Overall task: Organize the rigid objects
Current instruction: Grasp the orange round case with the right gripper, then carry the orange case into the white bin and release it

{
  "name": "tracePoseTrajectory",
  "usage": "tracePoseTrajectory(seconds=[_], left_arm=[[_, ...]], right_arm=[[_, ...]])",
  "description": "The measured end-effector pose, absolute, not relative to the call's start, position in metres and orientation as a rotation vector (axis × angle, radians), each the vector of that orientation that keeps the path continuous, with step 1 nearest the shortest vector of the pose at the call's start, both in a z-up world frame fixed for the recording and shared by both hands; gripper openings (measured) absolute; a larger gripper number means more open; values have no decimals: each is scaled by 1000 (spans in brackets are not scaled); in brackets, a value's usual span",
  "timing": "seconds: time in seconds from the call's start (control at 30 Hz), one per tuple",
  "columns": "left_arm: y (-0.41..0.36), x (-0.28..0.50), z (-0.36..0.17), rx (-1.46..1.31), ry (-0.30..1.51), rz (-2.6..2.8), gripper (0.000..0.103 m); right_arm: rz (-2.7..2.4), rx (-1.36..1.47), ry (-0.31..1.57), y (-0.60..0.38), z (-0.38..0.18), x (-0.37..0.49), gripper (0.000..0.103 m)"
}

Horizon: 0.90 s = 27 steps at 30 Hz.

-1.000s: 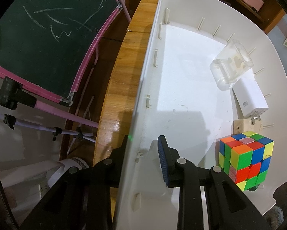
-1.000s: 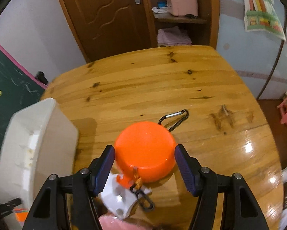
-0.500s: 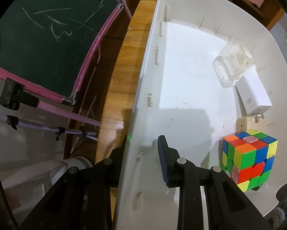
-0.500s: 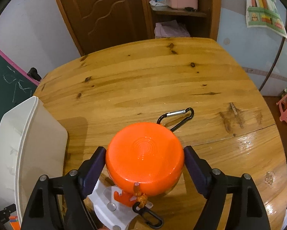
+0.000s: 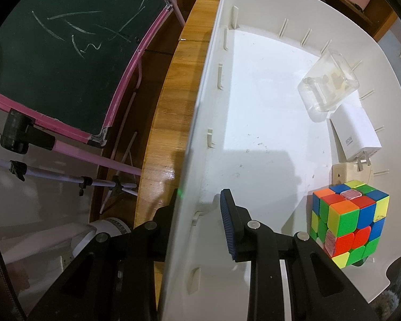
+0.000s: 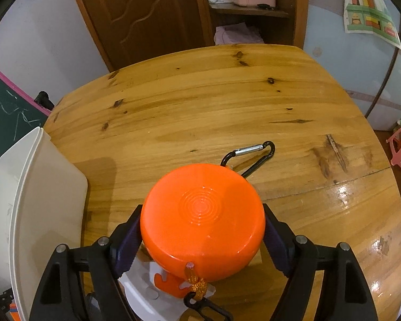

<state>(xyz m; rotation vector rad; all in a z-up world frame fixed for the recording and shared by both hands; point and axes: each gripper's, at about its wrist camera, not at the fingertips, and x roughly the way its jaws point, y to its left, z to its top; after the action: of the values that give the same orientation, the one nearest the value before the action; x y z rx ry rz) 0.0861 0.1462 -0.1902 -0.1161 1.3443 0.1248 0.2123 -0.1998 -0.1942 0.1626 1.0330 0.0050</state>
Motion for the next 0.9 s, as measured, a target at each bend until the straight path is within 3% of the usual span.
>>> tracePoseTrajectory(seconds=[0.27,0.63,0.9], left_arm=[[149,86,-190,-132,1338,108,31],[155,88,-192,-186,1349,55,30],[155,88,-194,-186,1349,55,31]], right_arm=[[-1,164,932,-201,-149,186,81],[120,106,712,-157,-43,113,81],[310,-10,670,-91,-17,71,81]])
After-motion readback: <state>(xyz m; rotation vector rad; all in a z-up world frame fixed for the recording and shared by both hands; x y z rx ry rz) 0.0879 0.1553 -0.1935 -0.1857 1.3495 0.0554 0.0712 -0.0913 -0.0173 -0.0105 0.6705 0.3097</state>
